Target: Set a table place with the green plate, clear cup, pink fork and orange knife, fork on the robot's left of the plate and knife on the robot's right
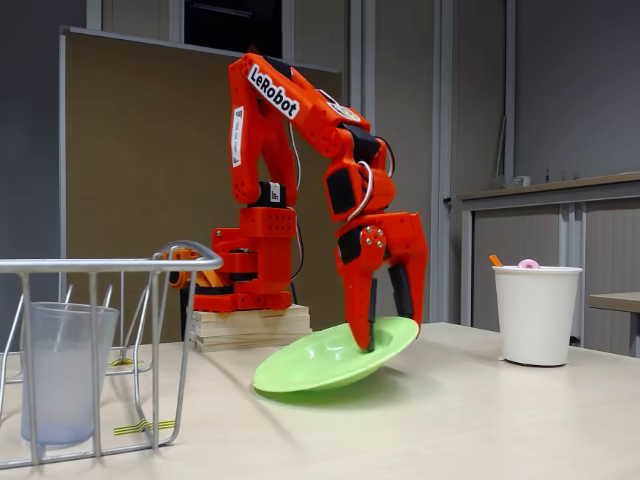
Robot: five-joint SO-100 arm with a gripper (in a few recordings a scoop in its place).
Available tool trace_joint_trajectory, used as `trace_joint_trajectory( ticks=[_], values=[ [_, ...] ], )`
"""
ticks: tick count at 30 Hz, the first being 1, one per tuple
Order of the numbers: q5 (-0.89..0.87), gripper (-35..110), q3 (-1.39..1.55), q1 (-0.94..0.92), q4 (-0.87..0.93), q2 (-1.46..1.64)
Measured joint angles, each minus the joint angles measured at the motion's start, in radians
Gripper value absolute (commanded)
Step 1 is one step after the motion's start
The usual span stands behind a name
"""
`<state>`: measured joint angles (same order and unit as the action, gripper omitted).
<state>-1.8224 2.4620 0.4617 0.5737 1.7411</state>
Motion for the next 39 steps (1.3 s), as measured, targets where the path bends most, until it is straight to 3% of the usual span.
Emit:
trace_joint_trajectory(
  ticks=[20,30,39],
  values=[
    [0.097,28,-0.143,0.018,-0.123,-0.156],
    [0.256,27,-0.252,-0.017,0.092,-0.049],
    [0.509,28,-0.497,-0.276,0.434,0.160]
  ],
)
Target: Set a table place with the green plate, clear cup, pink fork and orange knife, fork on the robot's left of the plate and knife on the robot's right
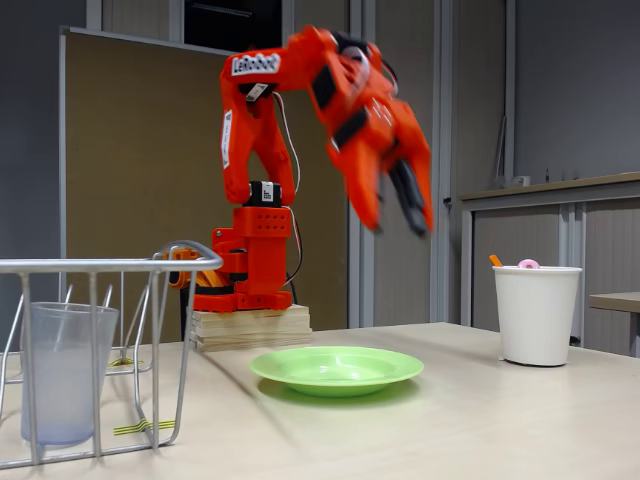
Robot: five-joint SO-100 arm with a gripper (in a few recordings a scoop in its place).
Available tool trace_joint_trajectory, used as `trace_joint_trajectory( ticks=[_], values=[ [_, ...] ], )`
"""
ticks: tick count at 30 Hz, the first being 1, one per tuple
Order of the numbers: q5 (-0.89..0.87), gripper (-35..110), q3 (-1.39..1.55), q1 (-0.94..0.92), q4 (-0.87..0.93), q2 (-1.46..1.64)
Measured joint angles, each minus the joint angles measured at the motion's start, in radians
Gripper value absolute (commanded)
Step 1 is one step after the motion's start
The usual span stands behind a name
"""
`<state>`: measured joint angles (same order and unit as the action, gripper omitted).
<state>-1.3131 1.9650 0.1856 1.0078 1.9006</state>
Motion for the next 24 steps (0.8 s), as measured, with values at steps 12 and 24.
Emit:
trace_joint_trajectory(
  ticks=[12,24],
  values=[
    [0.341,33,-0.284,-0.546,0.259,-0.040],
    [0.563,46,-0.445,-0.736,0.247,-0.477]
  ],
)
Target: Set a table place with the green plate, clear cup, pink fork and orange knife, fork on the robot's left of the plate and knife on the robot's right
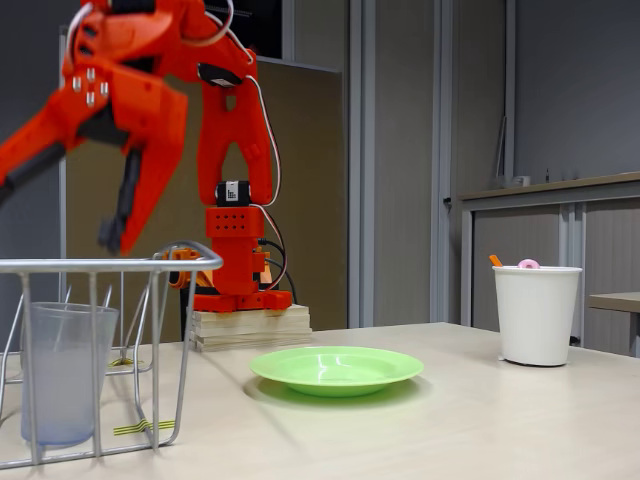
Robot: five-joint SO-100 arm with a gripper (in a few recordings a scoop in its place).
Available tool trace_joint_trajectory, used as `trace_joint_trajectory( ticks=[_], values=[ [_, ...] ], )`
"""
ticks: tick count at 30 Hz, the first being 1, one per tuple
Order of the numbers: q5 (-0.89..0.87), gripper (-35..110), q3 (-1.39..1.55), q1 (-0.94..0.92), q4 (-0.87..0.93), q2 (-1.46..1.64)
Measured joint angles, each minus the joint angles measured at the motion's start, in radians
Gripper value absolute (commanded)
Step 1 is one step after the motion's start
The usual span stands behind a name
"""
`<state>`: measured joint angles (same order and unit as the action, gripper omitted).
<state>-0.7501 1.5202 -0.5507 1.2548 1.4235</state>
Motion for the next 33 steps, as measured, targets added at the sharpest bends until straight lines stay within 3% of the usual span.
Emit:
trace_joint_trajectory(
  ticks=[23,33],
  values=[
    [0.025,49,-0.029,0.054,-0.011,-0.189],
    [0.069,44,-0.055,0.028,-0.032,-0.258]
  ],
)
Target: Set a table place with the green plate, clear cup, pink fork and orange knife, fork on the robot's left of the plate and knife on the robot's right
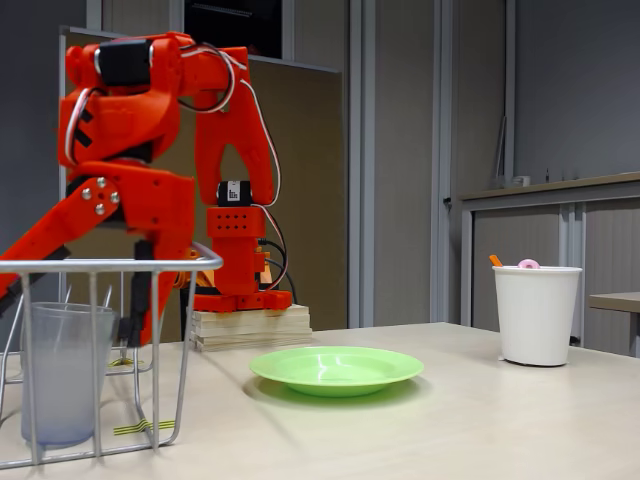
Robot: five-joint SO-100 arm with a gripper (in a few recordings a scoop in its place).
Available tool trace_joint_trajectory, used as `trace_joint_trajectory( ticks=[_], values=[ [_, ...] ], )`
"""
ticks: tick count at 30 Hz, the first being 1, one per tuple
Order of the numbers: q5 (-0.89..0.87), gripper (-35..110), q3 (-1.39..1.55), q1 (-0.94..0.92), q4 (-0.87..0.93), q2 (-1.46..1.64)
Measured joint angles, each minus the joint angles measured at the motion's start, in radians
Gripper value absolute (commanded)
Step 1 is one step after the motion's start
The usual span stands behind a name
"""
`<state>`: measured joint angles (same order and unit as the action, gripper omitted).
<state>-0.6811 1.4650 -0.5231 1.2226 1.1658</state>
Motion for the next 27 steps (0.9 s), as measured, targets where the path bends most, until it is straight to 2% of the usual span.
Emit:
trace_joint_trajectory(
  ticks=[10,18,27],
  values=[
    [0.029,25,-0.063,-0.015,-0.040,-0.052],
    [0.029,25,-0.077,-0.020,-0.043,-0.054],
    [0.077,22,-0.135,-0.083,0.074,0.055]
  ],
)
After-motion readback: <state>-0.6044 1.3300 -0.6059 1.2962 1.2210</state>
